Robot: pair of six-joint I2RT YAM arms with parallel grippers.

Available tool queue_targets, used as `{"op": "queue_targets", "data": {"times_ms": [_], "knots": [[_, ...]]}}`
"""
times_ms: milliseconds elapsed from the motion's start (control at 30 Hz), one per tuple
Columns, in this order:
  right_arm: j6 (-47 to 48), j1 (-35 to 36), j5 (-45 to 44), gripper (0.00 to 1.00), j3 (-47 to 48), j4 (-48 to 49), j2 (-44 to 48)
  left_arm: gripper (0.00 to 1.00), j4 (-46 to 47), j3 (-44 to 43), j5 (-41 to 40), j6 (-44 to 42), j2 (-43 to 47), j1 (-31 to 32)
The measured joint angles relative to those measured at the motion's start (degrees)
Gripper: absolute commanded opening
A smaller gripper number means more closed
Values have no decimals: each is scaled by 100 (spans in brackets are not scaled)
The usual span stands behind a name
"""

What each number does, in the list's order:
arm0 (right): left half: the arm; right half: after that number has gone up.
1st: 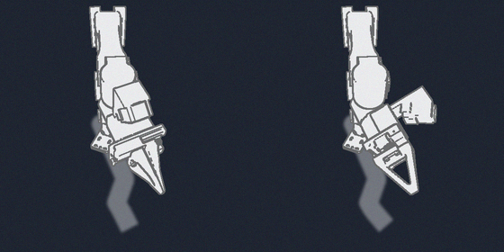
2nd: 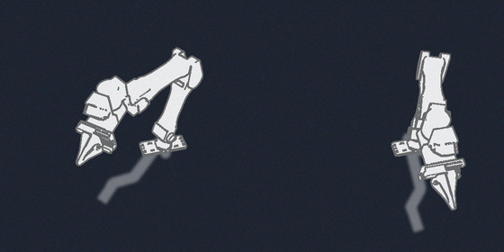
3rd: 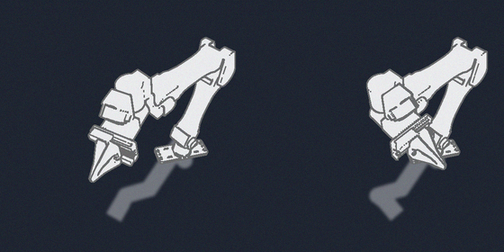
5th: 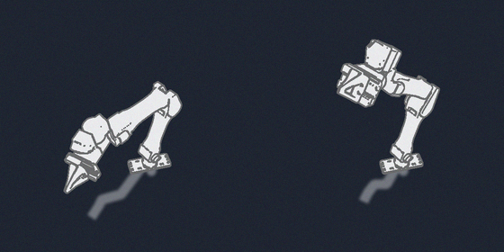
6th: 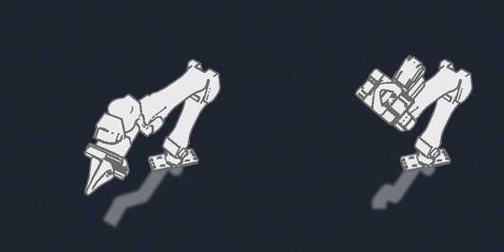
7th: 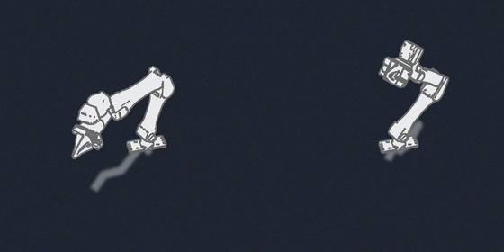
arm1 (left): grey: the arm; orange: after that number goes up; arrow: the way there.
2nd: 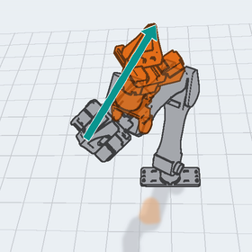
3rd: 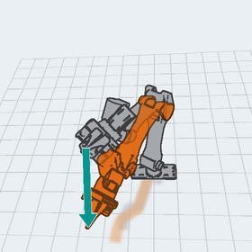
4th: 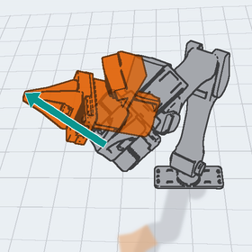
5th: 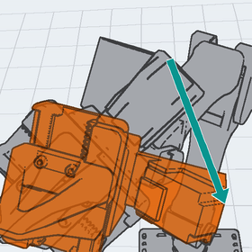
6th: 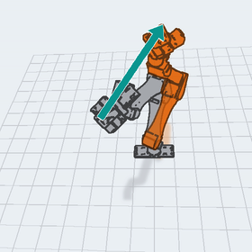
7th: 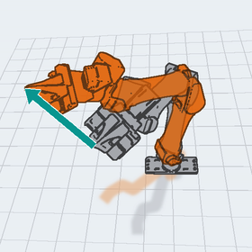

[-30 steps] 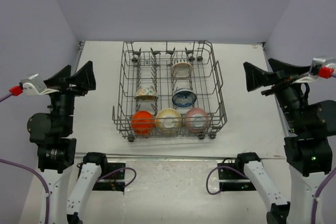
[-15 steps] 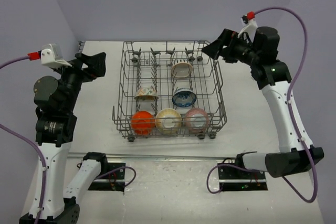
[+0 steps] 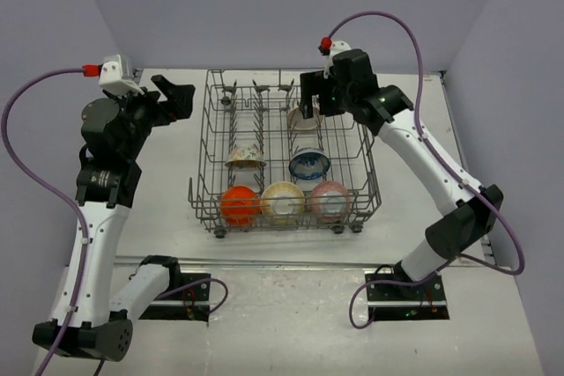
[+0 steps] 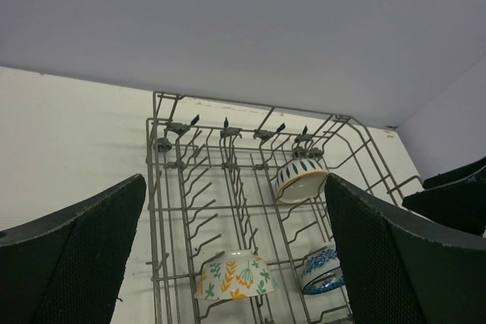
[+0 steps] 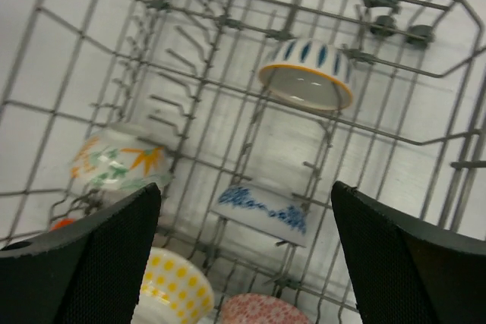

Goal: Unload the bowls from the dish rack

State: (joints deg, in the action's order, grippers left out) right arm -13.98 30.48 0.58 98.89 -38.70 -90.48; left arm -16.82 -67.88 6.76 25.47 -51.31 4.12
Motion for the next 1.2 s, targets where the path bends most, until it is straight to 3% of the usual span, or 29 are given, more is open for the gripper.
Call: {"op": "queue_targets", "data": {"times_ms": [233,467,667,800,867,1067,1200], "knots": [[-81,350,-2129,92,-319,-367,-481,99,133,2,-28,-22,-656,0],[-1095,439,-1880,89,-662,-457,-35,99,-11,-85,-354,101,-1139,0],[-3250,555,-1519,87,-1086,33,1287,99,-142,166,-1207,704,-870,0],[-5073,866,-1821,86,-1388,278,1934,99,-223,444,-1775,1353,-680,0],[-6102,984,-1956,85,-1388,264,1906,98,-223,669,-1906,1786,-614,0],[-7466,1036,-2063,84,-1298,140,977,98,-332,688,-1991,2675,-734,-2],[-8115,1040,-2035,83,-1718,227,638,98,-304,385,-2048,2975,-918,-2]]}}
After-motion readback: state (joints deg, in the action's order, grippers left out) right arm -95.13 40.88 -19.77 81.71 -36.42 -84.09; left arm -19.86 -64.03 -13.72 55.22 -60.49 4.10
